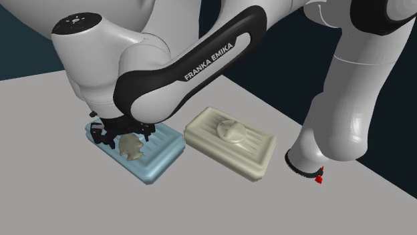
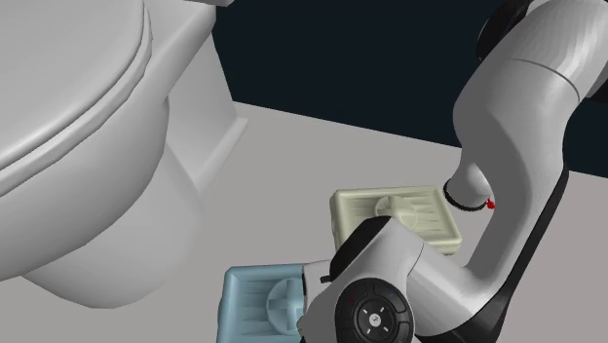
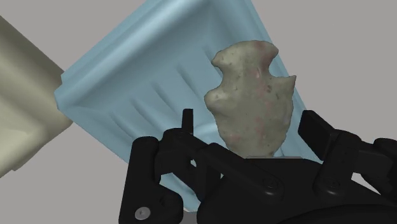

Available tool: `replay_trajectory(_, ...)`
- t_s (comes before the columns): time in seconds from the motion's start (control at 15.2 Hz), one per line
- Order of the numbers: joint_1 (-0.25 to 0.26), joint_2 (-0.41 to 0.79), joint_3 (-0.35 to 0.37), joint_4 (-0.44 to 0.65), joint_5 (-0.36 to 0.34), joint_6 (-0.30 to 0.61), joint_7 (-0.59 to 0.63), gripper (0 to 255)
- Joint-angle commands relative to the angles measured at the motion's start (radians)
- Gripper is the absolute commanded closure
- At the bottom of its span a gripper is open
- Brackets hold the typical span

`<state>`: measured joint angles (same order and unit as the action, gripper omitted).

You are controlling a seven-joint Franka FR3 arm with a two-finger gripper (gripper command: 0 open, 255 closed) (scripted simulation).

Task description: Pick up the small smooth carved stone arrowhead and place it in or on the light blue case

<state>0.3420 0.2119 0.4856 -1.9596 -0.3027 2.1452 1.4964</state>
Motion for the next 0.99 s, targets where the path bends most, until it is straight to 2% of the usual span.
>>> replay_trajectory(0.0,0.0,0.001,0.0,-0.001,-0.001,0.001,0.001,0)
replay_trajectory(0.2,0.0,0.0,0.0,0.0,-0.001,0.001,0.001,0)
replay_trajectory(0.26,0.0,0.0,0.0,0.0,-0.001,0.001,0.001,255)
replay_trajectory(0.92,-0.001,-0.006,0.001,0.005,0.005,-0.01,-0.004,255)
